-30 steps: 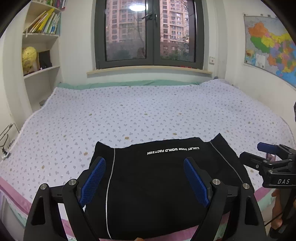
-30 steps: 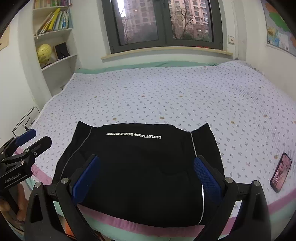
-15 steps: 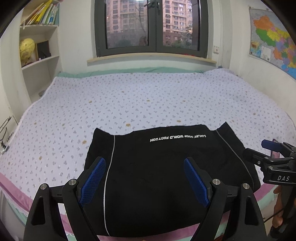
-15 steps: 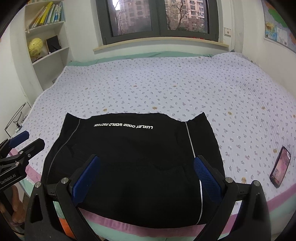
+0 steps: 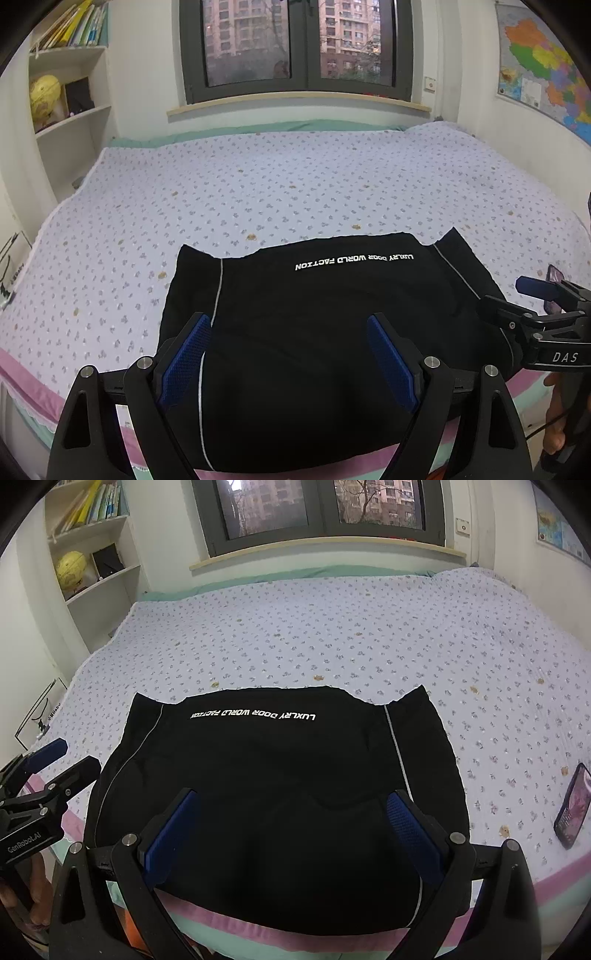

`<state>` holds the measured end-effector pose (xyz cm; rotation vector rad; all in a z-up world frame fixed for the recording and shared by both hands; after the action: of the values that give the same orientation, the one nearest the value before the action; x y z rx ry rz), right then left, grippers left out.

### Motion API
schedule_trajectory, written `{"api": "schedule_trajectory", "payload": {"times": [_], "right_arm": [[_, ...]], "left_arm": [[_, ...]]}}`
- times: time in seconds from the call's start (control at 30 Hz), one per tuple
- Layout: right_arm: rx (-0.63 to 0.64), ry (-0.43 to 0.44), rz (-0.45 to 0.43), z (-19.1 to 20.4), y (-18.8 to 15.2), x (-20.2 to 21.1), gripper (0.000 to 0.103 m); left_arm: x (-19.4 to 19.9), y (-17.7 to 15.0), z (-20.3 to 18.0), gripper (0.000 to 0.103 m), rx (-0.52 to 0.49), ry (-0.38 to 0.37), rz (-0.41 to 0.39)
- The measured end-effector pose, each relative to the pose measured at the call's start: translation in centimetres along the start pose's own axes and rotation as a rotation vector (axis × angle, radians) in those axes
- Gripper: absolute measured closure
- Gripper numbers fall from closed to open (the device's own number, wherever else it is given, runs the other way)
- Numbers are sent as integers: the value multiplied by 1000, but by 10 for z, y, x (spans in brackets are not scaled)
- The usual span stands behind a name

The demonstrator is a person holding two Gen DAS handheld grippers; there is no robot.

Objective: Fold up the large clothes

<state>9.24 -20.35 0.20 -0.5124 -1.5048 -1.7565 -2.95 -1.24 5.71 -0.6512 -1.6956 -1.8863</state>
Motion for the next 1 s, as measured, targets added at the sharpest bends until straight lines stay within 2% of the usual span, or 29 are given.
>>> {"api": "schedule_trajectory", "payload": {"times": [0.27,0.43,0.57,1.0], "right_arm": [[3,5,6,3,1,-3,1],[10,-3,8,6,0,-4,1],[7,-5,7,7,-1,-3,1],[13,0,4,8,-4,1,1]], "left_arm": [[-6,-2,3,16,4,1,23],[1,0,9,16,46,-81,10],[4,0,10,16,31,-53,-6],[3,-2,10,16,26,-53,11]]}}
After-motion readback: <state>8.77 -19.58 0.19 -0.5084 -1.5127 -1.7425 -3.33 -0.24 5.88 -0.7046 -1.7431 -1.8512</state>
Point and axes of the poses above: each gripper's, at about its wrist camera, not at the fingertips, and x roughly against the way its jaws point, z to its left, y to its top, the point moved 2 cm from there along -x, roughly the way its jaws point, and after that the axes turned 9 degrees about y, right-handed, at the moved point
